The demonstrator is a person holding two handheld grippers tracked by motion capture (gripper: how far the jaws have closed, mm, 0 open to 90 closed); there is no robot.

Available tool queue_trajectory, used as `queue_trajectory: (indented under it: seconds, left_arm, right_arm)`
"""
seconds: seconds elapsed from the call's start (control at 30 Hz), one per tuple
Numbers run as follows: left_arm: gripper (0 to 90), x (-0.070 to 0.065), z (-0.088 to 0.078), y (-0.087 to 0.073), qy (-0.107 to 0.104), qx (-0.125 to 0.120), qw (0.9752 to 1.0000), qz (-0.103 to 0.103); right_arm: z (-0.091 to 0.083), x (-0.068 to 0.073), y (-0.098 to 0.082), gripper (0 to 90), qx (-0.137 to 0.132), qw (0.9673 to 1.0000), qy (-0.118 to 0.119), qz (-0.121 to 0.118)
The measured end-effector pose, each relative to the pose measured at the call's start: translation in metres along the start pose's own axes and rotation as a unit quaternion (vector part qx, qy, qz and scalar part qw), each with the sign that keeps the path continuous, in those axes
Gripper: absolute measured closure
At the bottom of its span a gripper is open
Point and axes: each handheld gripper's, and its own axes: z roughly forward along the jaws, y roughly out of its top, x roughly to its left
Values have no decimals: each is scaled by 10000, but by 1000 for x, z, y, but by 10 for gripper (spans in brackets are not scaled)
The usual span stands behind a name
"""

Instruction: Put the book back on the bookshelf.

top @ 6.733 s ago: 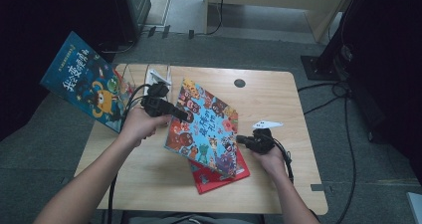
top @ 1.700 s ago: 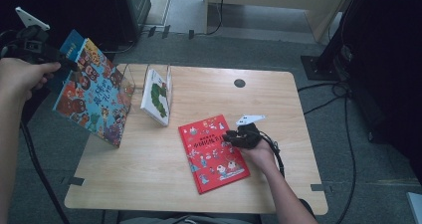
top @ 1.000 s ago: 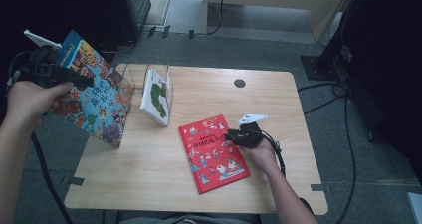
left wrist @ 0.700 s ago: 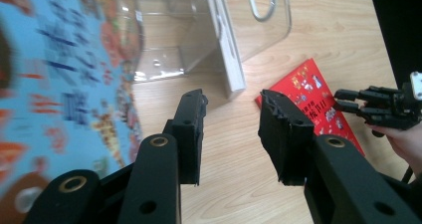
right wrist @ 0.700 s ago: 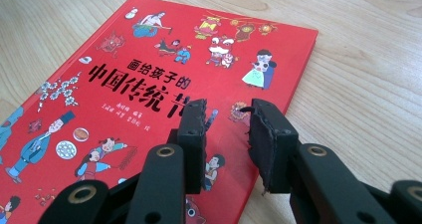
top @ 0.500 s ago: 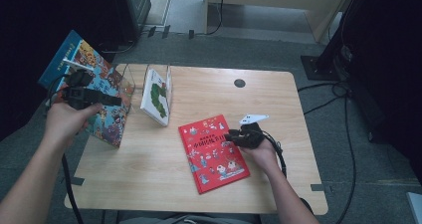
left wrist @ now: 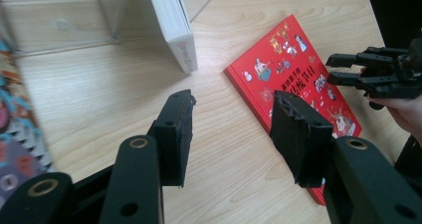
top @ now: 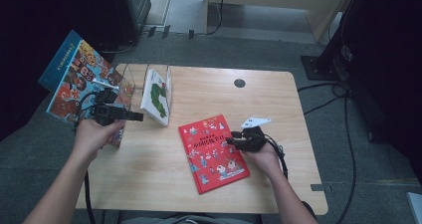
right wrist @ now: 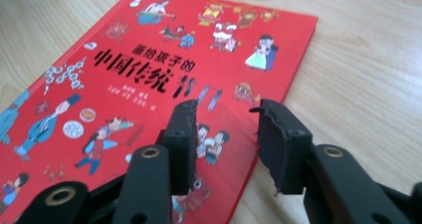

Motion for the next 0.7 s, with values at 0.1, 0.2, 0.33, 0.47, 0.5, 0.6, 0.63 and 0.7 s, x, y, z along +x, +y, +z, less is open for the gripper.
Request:
queue_trajectory:
  seconds: [0.1,0.2,0.33,0.47,0.5,0.6,0.63,0.7]
  left_arm:
    - [502,-3,10,-2,-22,18,10000,57]
    - [514,-8,21,-4,-135,5,9996,240]
    - [525,-17,35,-7,-150,10,9990,431]
    - [524,-22,48,-7,-225,85,9984,506]
    - [523,-24,51,-7,-233,113,9984,495]
    - [529,-27,61,-9,-218,210,9980,561]
    - [528,-28,65,-10,-219,233,9980,549]
    - [539,-30,72,-12,-260,293,9977,549]
  right_arm:
    - [-3,2,-4,560,-52,10000,-40,10]
    - [-8,3,-8,553,-41,10000,-66,8]
    - [-14,4,-14,562,-104,9999,-131,16]
    - [-21,5,-21,577,-182,9997,-166,33]
    - [-23,5,-22,581,-154,9997,-178,52]
    - [-28,5,-27,604,-242,9995,-199,84]
    - [-29,6,-28,612,-226,9995,-213,98]
    - [-32,6,-31,628,-245,9994,-230,83]
